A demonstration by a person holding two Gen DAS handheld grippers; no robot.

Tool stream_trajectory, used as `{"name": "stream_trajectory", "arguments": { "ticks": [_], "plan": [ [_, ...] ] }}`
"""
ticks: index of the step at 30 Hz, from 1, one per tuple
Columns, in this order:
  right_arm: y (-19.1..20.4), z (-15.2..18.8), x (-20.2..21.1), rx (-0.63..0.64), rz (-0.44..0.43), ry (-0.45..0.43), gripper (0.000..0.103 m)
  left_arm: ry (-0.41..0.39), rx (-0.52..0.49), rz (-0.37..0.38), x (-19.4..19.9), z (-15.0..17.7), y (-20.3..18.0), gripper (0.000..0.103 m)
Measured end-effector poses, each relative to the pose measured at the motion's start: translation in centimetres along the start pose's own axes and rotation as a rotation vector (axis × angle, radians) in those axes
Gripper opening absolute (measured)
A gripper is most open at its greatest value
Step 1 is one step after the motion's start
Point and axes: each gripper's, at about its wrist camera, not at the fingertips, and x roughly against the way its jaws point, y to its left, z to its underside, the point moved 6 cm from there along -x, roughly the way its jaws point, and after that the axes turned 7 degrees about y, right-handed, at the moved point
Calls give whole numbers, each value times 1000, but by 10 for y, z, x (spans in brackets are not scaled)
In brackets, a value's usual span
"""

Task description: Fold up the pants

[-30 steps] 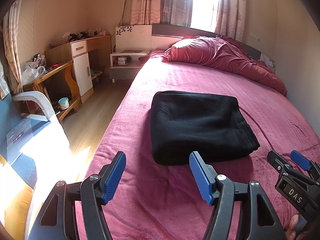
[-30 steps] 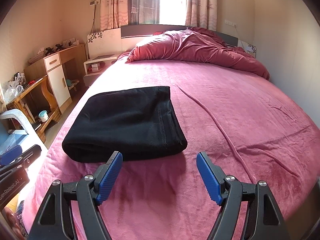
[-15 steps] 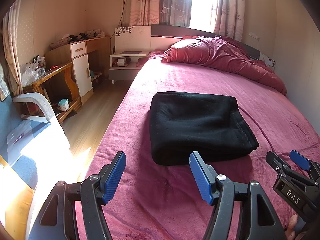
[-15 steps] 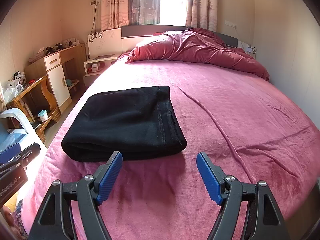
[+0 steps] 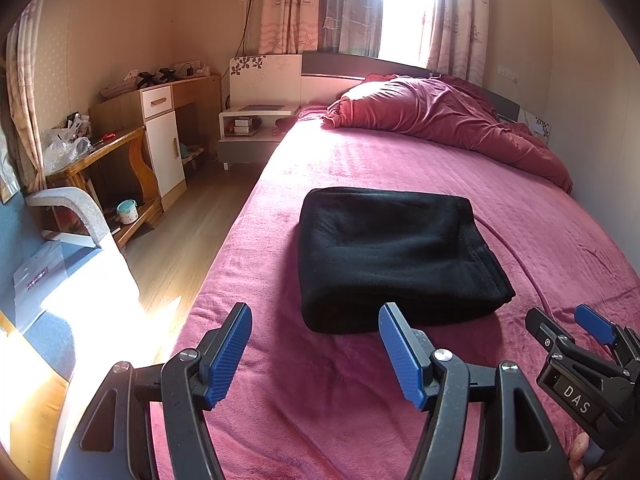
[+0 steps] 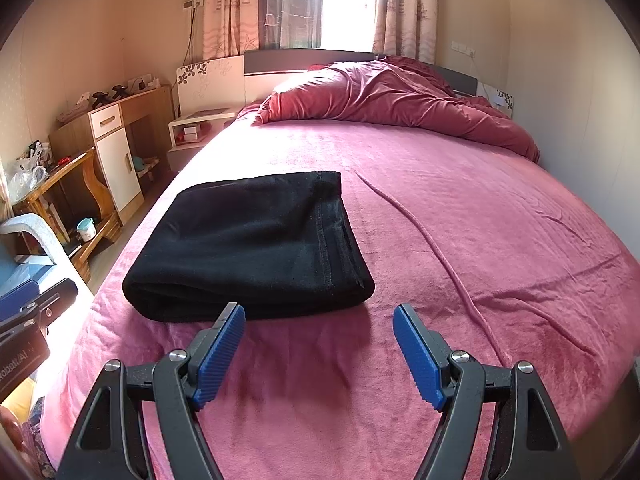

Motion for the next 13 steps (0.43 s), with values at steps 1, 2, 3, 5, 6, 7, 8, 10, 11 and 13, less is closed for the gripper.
{"name": "stream_trajectory", "arguments": {
  "ticks": [1, 2, 3, 5, 6, 7, 8, 10, 11, 13],
  "plan": [
    [0, 0, 0, 0, 1, 0, 77, -1, 0, 0, 0, 0, 1, 67],
    [0, 0, -1, 0, 0, 1, 77, -1, -2, 1, 0, 0, 1, 67],
    [0, 0, -1, 0, 0, 1, 77, -1, -2, -2, 0, 0, 1, 67],
    [-1, 1, -1, 2, 3, 2, 77, 1, -1, 4, 0, 0, 1, 67],
    [-1, 2, -2, 3, 5, 2, 77, 2, -2, 6, 0, -1, 0, 67],
    [-1, 2, -2, 4, 5, 3, 77, 1, -2, 4, 1, -1, 0, 67],
    [-1, 3, -3, 4, 5, 5, 77, -6, -4, 2, 2, -1, 0, 67],
    [-1, 4, -6, 4, 6, 14, 77, -17, -10, 5, 4, -1, -2, 67],
    [-1, 5, -7, 2, 3, 20, 77, -19, -12, 11, 4, -1, -2, 65],
    [-4, 8, -12, -10, -8, 39, 77, -10, -16, 17, 3, -1, -4, 64]
  ]
}}
